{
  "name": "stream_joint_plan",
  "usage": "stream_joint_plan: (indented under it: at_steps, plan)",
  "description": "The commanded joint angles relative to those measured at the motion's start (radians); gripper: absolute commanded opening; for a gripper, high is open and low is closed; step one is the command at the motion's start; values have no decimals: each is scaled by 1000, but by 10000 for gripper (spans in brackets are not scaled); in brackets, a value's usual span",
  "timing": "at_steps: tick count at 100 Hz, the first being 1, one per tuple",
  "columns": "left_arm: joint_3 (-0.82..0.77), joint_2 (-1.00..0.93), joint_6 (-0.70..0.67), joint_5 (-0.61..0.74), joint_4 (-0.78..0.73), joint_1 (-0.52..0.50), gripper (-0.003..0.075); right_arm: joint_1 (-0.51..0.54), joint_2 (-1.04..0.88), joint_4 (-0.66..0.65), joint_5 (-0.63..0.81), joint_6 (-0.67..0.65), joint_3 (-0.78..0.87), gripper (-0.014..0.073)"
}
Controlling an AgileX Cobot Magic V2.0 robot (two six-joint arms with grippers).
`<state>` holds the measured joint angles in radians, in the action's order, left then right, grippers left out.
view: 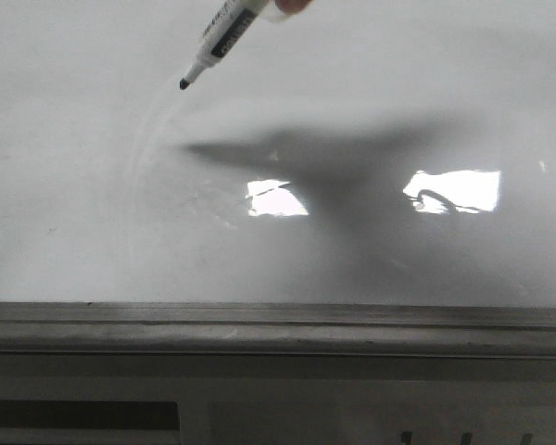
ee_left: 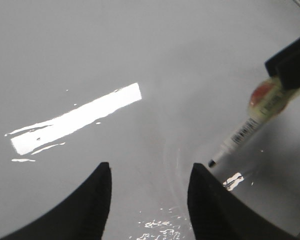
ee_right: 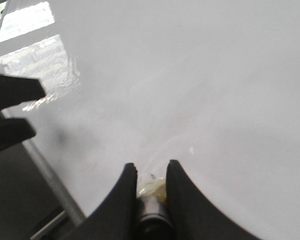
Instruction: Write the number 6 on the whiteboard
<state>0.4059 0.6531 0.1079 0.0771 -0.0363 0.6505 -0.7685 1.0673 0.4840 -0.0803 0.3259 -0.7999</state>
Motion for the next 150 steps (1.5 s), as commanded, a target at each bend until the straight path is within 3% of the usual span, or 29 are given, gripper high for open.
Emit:
stream_joint_plan:
  at_steps: [1, 24, 43, 56, 77, 109, 150]
  plan:
    - [32, -4, -1, 70, 15, -5, 314, 42, 39, 8, 55, 7, -89, -64]
    - [32, -4, -1, 71, 15, -5, 314, 77, 138, 6, 30, 7, -172, -64]
    - [32, -4, -1, 71, 15, -5, 314, 48, 213, 14, -89, 7, -82, -64]
    - [32, -4, -1, 71, 15, -5, 314, 50, 186, 14, -103, 7, -17, -64]
    - [32, -4, -1, 71, 15, -5, 314, 86, 106, 7, -76, 7, -50, -64]
    - [32, -4, -1, 71, 15, -5, 314, 5, 182, 7, 9, 18, -99, -64]
    - [32, 4, -1, 40, -9, 31, 314, -65, 120, 7, -69, 18, -99, -64]
